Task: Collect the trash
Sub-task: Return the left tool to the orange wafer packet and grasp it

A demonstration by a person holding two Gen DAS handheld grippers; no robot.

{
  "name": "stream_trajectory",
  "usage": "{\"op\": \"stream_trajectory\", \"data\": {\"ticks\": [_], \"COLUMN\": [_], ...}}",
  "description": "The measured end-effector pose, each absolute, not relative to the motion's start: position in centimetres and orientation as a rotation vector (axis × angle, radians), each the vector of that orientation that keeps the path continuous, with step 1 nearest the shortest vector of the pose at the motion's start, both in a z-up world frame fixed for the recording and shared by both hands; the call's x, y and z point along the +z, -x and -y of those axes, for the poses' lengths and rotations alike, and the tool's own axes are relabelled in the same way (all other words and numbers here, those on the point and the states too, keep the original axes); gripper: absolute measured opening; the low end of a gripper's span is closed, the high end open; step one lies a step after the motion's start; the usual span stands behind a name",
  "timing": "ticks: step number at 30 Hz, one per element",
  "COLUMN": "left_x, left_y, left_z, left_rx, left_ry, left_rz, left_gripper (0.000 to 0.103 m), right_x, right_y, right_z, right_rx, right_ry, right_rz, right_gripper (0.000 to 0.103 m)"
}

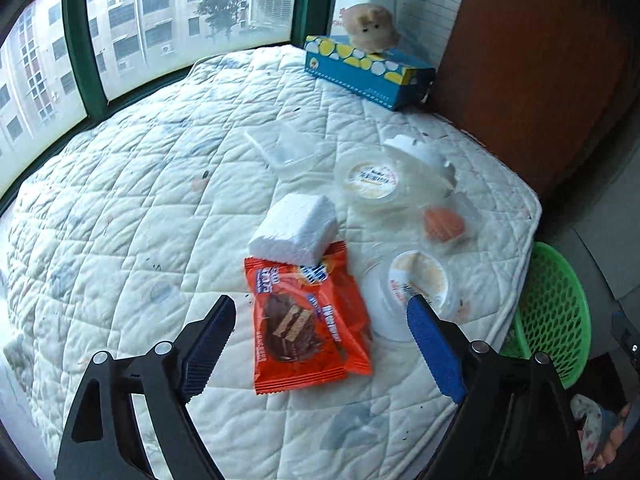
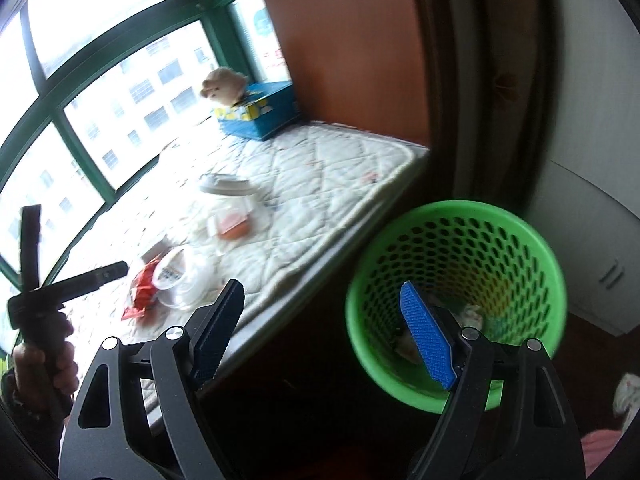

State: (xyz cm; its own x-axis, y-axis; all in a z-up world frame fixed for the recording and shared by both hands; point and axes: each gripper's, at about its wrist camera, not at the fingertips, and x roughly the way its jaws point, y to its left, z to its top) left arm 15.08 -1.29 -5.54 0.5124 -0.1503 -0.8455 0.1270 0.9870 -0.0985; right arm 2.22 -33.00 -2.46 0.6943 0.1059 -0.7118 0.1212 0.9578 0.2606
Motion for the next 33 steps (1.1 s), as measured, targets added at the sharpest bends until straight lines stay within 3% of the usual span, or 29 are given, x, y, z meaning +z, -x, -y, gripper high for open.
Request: {"op": "stream_trajectory", "data": {"ticks": [11,20,25,33], "left_x": [-9.7,-9.8,-9.0,-7.3], "left_y": [-16.7,-16.6,-16.0,-14.4], "left_z": [0.0,0.0,-0.4,-1.9], "left_rx": [-0.164,-0.244,-0.246,-0.258], "left_ry": [0.124,0.137,0.092,0.079], "left_rz": [-1.146,-1.141,-1.122,-1.095], "left_gripper": [0.086,0.049,0.021,0.009], "right_x": [-3.2,-3.8,-4.2,-4.6], "right_y": [-3.6,-4.6,-5.3,-7.1], "right_z": [29.5,27.8,26.3,22.8], "right_rx": [0.043,0.087,0.125,0.217], "right_ry": [-0.265,-0.238,-0.218,-0.176], "right_rz": [-0.842,-0.869,-0.880,-0.893], "right_gripper": [0.082,0.082,0.082,0.083]}}
